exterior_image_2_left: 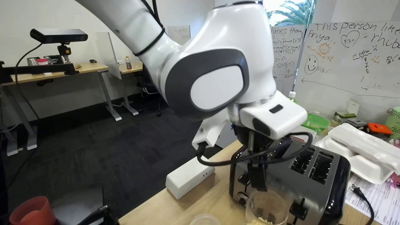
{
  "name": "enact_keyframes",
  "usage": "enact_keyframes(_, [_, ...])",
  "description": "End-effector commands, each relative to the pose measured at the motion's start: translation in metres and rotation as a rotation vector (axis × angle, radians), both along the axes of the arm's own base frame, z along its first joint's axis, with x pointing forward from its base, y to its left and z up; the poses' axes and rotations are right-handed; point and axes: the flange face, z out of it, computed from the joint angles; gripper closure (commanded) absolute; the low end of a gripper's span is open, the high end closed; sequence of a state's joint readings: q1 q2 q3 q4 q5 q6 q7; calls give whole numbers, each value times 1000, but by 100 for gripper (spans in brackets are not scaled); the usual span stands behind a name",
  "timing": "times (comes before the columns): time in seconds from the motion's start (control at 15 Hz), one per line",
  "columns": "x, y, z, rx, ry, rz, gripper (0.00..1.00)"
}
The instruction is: Move the glass to the right
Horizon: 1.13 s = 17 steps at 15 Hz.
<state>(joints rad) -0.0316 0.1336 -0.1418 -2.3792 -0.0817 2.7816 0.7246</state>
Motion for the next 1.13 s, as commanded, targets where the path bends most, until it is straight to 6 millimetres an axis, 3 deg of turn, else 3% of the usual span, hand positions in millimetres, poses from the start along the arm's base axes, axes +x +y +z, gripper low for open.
enact_keyframes(0.0, [-19,15,31,-4,-64,48,0])
enact_keyframes(0.27, [-38,48,60,7,-134,161,0])
enact_keyframes(0.47, [-55,88,68,17,-168,320,0])
enact_keyframes(0.53, [-43,80,67,18,-141,253,0])
enact_keyframes(0.67, [-51,93,68,25,-148,303,0])
enact_keyframes(1.07, [-52,89,69,18,-151,312,0])
